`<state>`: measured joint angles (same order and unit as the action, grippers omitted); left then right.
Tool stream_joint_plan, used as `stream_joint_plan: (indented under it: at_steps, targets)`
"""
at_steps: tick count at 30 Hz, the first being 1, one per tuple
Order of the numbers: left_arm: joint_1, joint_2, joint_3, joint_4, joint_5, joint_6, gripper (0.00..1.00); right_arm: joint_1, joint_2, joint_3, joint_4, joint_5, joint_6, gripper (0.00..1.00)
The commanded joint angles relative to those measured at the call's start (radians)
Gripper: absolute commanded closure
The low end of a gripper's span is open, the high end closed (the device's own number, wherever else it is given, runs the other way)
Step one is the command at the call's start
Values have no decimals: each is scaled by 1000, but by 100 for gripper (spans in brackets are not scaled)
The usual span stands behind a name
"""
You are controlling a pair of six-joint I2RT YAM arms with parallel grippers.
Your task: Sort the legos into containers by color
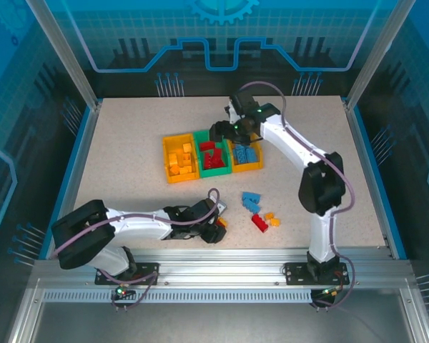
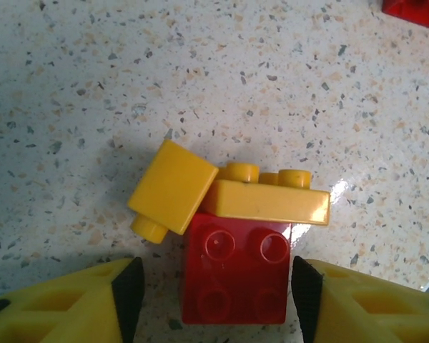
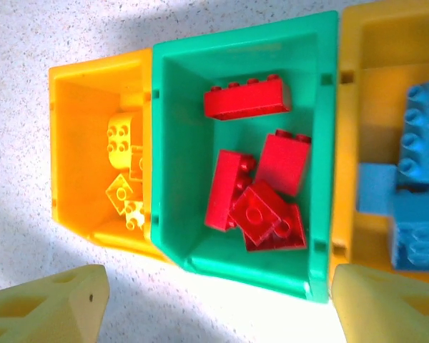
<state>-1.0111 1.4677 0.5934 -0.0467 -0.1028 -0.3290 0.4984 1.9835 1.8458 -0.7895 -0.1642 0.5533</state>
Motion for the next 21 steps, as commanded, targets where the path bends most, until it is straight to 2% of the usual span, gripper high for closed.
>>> stream_joint_plan:
  at_steps: [1, 6, 12, 16, 21]
  targets:
    - [-12, 30, 25, 7, 14, 28, 45, -15, -99, -101, 6, 36, -32, 17]
    - [-14, 3, 3, 6, 13, 12, 57, -33, -214, -237, -20, 108, -71, 17]
    - [-14, -109, -20, -47, -26, -21, 60, -42, -362, -467, 1, 191, -87, 17]
    - [-14, -231, -17, -122, -101, -31, 62, -43, -466, -638, 56, 224, -100, 17]
    - [0, -376, 16, -214, -264, -8, 61, -35, -584, -813, 111, 224, -127, 18]
